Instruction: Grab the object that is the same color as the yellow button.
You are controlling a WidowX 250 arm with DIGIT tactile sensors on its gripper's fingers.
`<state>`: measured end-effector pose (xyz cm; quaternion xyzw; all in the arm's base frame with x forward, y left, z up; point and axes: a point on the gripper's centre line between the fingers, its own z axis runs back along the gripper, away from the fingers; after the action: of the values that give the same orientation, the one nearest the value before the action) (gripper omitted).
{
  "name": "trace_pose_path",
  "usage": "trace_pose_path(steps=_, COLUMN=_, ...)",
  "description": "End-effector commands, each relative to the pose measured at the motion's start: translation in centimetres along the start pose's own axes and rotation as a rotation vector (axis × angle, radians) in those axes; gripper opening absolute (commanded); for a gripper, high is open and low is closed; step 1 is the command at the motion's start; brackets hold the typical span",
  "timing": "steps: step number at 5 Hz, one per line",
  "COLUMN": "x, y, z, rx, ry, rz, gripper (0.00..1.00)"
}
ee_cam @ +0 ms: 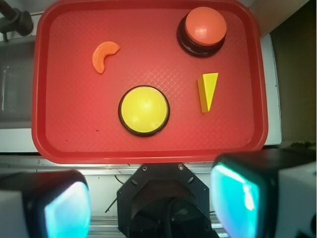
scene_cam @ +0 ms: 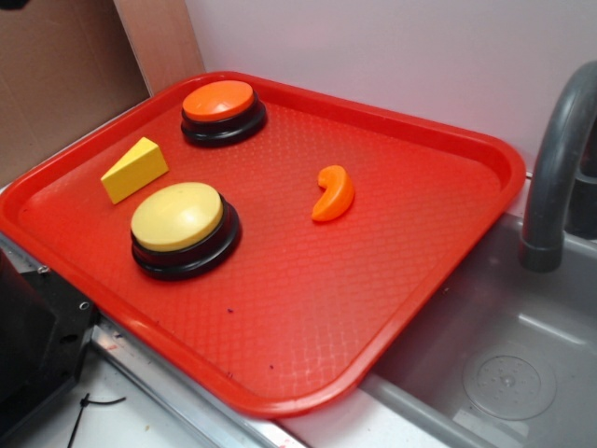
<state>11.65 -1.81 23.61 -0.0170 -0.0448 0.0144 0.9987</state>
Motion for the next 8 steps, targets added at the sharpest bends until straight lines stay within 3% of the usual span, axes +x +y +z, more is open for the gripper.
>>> trace_pose_path(steps=1, x=0.0, y=0.0, z=0.0, rx=0.000, ry=0.000, rz=0.000, gripper=1.00)
trace_pose_path(steps=3, x=1.1, y=3.6, z=-1.8, rx=-0.015, ry=-0.039, rz=0.242, gripper=1.00)
trace_pose_path(steps=5, x=2.4, y=9.0, z=-7.0, rx=0.042, ry=-0.062, rz=0.542, gripper=1.00)
trace_pose_path(steps=6, x=3.0, y=10.3, z=-9.3, rx=0.057, ry=-0.105, rz=0.653, gripper=1.00)
trace_pose_path(steps=8, x=4.7, y=11.0, z=-14.5, rx=0.132, ry=-0.116, rz=0.713, gripper=1.00)
